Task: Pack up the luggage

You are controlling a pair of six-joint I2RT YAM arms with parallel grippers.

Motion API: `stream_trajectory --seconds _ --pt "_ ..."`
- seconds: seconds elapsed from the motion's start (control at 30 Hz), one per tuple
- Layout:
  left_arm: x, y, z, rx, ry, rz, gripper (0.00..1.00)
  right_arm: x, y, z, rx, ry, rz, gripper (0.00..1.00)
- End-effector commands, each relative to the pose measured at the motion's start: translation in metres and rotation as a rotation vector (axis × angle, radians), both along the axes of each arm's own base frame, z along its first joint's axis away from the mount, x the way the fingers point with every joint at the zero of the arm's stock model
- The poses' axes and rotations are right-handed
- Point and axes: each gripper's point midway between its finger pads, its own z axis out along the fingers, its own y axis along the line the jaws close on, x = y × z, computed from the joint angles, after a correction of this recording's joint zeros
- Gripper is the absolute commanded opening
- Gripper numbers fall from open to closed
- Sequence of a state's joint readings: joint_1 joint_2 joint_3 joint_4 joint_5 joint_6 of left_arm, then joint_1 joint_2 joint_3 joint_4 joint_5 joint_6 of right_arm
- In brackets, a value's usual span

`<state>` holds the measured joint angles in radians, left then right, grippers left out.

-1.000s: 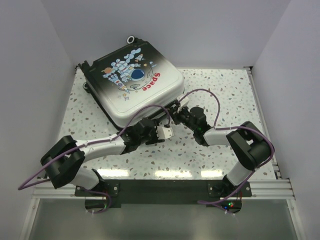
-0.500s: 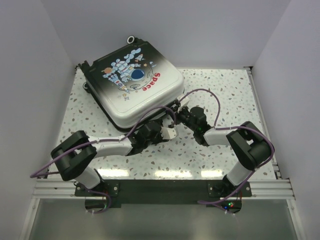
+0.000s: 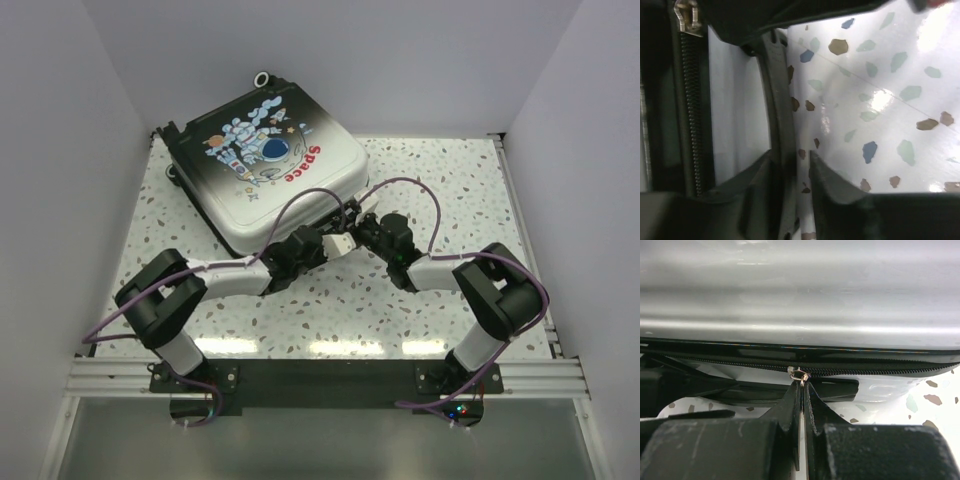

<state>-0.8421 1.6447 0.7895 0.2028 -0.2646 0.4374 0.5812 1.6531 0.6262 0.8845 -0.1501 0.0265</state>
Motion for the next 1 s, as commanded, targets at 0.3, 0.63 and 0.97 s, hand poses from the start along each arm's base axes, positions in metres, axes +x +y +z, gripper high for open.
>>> stream_trajectory --seconds 0.3,0.63,0.97 --pt "-0.048 0.064 -0.059 0.16 0.273 -0.014 0.0 0.017 -0.033 0.04 0.034 -0.099 -0.092 0.0" --pt "-0.104 0.129 -0.056 0.284 0.307 -0.192 0.0 0.007 -0.069 0.03 -0.05 -0.085 -0.069 0.0" --pt "-0.107 0.187 -0.055 0.385 0.297 -0.163 0.0 0.006 -0.093 0.028 -0.177 -0.055 -0.064 0.0"
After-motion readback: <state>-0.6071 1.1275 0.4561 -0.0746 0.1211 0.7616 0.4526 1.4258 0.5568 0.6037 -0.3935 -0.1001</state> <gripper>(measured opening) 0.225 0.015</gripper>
